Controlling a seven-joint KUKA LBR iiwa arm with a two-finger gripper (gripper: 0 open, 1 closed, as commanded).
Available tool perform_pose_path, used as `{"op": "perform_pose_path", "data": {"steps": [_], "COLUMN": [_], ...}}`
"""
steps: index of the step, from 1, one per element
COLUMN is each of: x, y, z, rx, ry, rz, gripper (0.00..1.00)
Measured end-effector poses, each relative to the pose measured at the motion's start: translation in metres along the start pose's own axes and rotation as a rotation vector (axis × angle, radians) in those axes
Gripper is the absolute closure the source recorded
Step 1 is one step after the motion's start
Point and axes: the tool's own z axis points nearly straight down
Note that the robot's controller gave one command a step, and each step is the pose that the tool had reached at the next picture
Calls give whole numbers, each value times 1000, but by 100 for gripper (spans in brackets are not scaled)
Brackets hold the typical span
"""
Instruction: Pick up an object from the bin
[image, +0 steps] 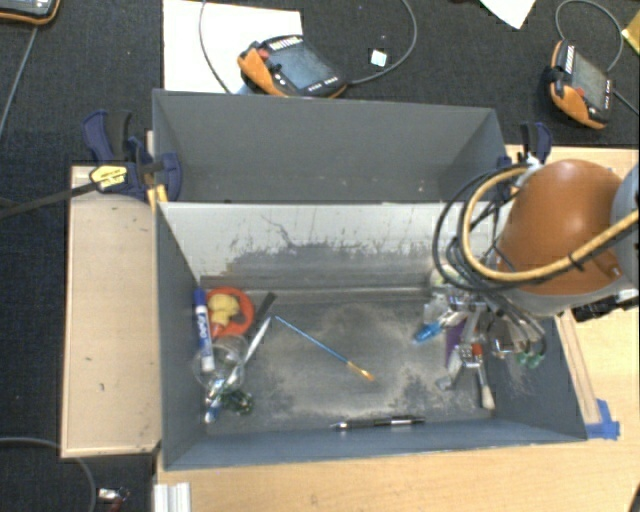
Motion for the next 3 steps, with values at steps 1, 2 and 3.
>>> {"op": "perform_pose_path", "data": {"steps": [1, 2, 3], "x": [-2, -6, -5], "y": [0, -42, -78], "z": [-4, 95, 61], "rx": [1, 3, 6], "ry": [-8, -10, -19], "rz": [-2, -338, -519], "gripper": [0, 0, 0]}}
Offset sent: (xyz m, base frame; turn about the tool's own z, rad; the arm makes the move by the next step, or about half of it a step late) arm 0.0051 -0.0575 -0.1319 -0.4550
